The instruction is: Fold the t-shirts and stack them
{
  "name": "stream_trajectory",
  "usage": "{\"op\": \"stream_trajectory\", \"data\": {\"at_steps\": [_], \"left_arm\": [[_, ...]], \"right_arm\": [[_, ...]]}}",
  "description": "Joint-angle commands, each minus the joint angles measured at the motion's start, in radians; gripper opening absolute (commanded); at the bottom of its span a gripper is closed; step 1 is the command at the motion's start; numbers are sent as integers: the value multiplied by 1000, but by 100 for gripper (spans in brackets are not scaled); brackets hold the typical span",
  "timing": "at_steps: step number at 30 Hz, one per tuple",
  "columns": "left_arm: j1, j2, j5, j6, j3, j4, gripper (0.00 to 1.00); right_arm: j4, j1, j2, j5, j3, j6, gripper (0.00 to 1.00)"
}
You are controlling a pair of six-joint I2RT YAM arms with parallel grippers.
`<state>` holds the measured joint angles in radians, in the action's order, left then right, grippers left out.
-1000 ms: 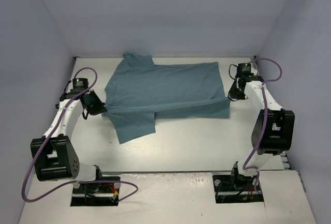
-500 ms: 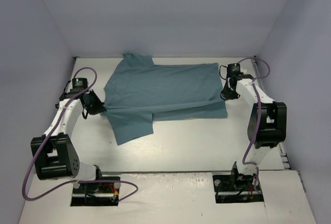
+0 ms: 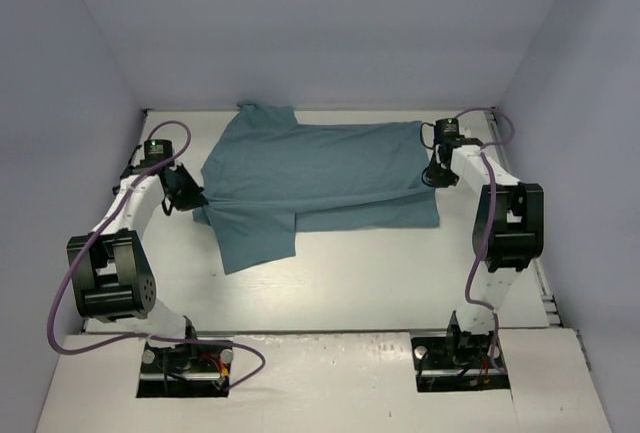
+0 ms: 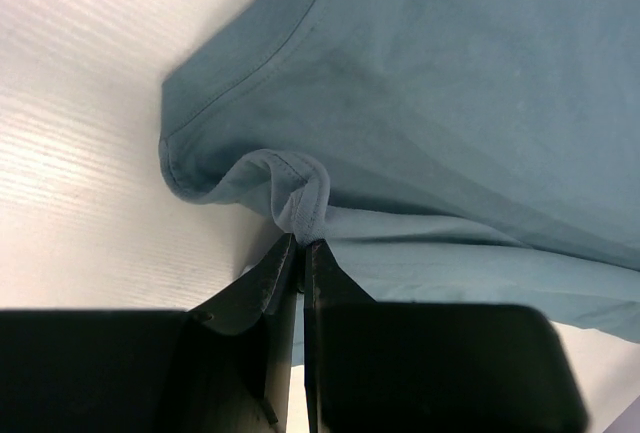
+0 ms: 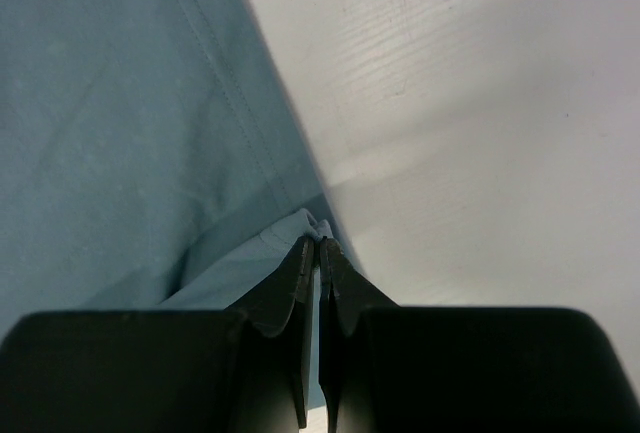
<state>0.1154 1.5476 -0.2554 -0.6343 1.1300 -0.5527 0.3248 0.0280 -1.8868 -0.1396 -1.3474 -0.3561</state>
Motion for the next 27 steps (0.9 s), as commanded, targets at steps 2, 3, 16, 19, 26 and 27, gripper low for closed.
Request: {"op": "stream_trajectory", "data": {"at_steps": [2,3,16,19,26,27], "left_arm": [[11,13,-2,-1,78,61,0],[12,26,-3,-1,83,65,0],[12,80,-73,19,174,72,45],[12,9,-59,46,202,62,61],[9,-138,31,100,80,50,61],[9,-134,27,103,54,51,60]], "right_arm": [[-18,5,-25,-49,-74,14,0],[-20,4,-35,-50,-83,13,0],[-20,6,-32,-33,-159,70,23],[-20,6,48,-27,-139,93,32],[-44,8,249,69,73,70,31],[-56,9,273,88,109,62,31]]}}
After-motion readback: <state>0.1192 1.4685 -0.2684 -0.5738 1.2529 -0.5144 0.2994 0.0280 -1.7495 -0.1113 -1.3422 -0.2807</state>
